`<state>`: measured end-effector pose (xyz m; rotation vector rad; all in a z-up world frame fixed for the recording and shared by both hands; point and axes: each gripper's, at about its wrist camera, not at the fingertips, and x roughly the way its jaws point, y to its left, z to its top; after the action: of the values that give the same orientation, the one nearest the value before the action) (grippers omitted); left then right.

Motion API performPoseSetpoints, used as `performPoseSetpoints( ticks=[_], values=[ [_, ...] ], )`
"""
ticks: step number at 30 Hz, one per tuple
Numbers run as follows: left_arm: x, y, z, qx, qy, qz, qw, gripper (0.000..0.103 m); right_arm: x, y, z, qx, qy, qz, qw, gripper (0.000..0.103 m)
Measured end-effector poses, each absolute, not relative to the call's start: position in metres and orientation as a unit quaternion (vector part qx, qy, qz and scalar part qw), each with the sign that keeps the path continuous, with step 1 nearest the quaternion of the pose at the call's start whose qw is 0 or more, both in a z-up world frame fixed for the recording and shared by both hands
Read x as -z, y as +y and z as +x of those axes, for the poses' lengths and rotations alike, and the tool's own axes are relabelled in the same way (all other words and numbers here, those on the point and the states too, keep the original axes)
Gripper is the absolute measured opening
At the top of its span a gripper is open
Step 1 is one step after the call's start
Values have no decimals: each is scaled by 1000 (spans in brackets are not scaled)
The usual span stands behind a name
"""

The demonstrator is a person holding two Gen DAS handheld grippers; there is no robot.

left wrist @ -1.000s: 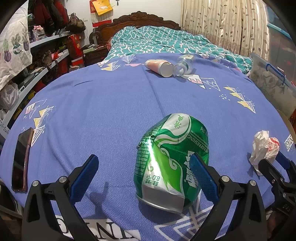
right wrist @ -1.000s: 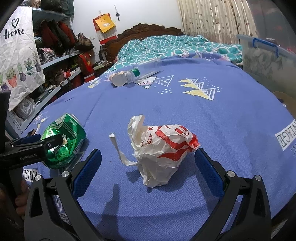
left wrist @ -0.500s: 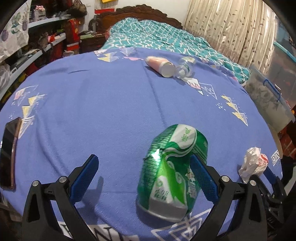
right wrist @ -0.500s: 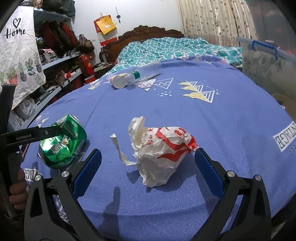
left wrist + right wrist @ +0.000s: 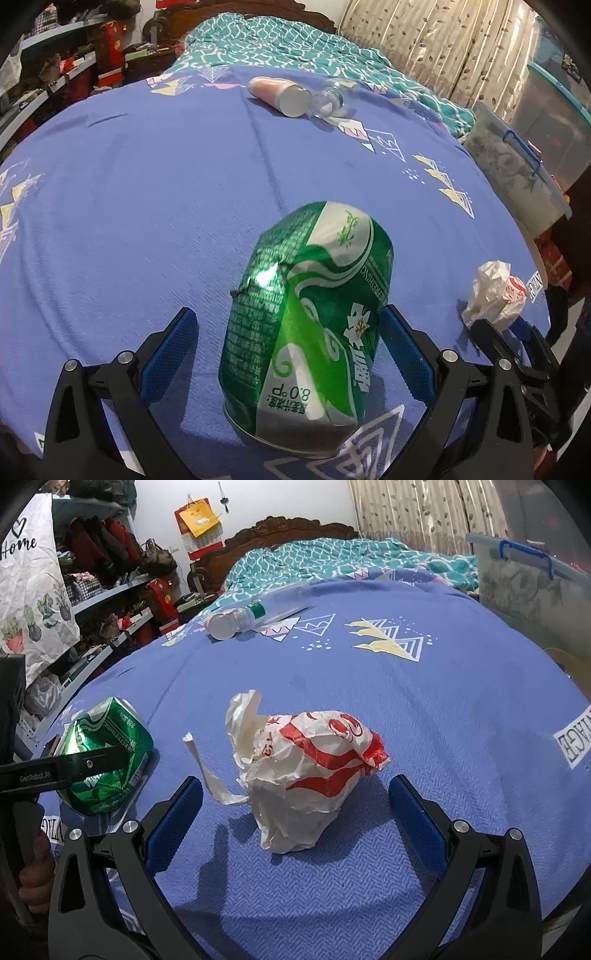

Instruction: Collect trash

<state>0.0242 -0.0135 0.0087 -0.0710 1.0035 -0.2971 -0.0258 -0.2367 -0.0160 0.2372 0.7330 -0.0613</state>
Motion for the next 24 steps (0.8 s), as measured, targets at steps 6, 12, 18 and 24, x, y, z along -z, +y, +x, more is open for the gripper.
performPoseSetpoints(
  ticks=[6,12,18,24],
  values=[
    [-22,-25,15,176,451,-15,875,52,10,-246,-28,12,348,147,926,41],
    [-49,-57,18,232,425,-9,875,52,-8,-258,-43,30,300,153,941,39],
    [-49,-127,37,295,436,25,850,53,-1,-298,-51,65,297,186,934,39],
    [-38,-225,65,359,475,45,802,53,-1,-369,-69,131,279,219,926,40]
  ],
)
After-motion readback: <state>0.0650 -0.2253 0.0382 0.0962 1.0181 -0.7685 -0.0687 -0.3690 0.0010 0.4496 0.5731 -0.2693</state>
